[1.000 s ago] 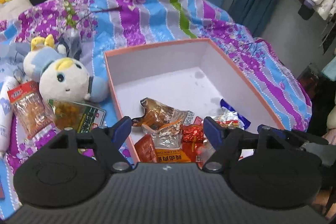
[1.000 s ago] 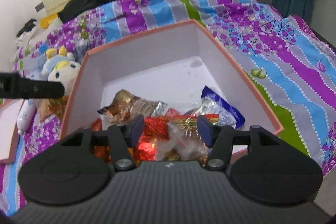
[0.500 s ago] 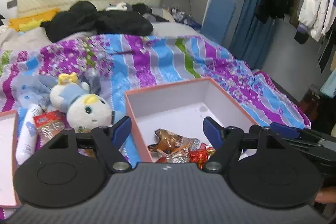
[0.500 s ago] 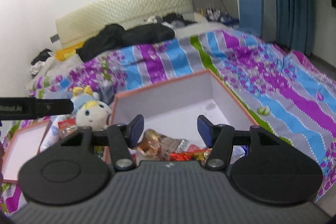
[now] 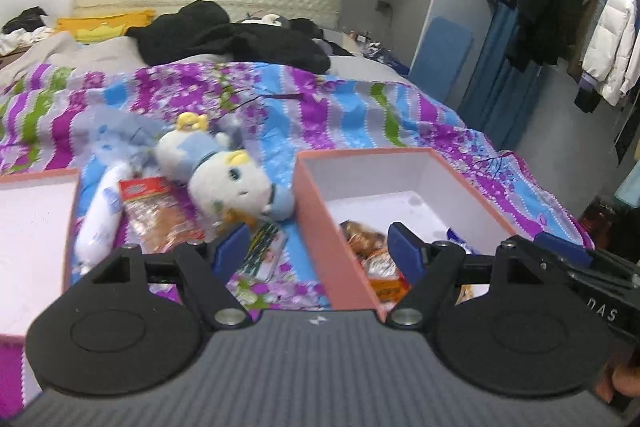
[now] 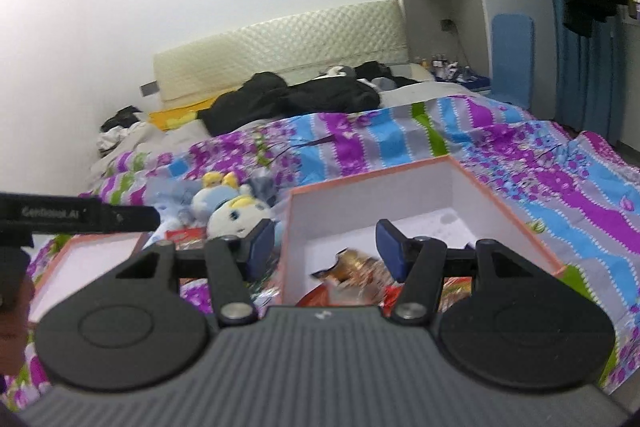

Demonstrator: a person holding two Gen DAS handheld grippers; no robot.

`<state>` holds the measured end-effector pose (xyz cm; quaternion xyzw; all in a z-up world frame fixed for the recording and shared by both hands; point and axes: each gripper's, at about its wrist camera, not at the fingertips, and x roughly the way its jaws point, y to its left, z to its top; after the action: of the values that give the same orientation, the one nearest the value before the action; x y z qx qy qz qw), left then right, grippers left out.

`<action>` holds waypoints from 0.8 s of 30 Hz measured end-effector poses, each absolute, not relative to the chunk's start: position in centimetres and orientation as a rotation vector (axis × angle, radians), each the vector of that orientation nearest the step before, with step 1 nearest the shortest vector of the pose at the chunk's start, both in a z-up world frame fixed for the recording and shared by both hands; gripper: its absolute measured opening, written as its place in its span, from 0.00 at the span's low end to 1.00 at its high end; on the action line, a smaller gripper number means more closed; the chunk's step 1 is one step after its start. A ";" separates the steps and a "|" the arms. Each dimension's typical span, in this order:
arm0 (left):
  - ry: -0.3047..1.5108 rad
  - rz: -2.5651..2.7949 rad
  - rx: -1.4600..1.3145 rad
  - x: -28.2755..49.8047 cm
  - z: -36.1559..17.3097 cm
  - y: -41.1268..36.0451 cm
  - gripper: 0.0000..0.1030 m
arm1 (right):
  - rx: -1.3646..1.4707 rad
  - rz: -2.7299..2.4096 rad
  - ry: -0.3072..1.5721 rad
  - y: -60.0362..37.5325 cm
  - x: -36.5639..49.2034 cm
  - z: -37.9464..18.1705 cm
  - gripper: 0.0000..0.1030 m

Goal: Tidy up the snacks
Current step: 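Withdraw both grippers from the pink box toward the plush toy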

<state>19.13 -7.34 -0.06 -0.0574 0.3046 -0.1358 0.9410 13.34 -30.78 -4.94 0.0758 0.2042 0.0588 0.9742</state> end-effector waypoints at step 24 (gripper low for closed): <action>0.648 -0.120 -0.152 9.3 -8.7 1.7 0.77 | 0.097 0.248 0.524 -21.5 8.3 -11.6 0.57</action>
<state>9.32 1.68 -8.66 -0.0747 0.3179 -0.0591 0.9433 8.25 -21.46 -11.62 0.0480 0.2581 0.1220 0.9572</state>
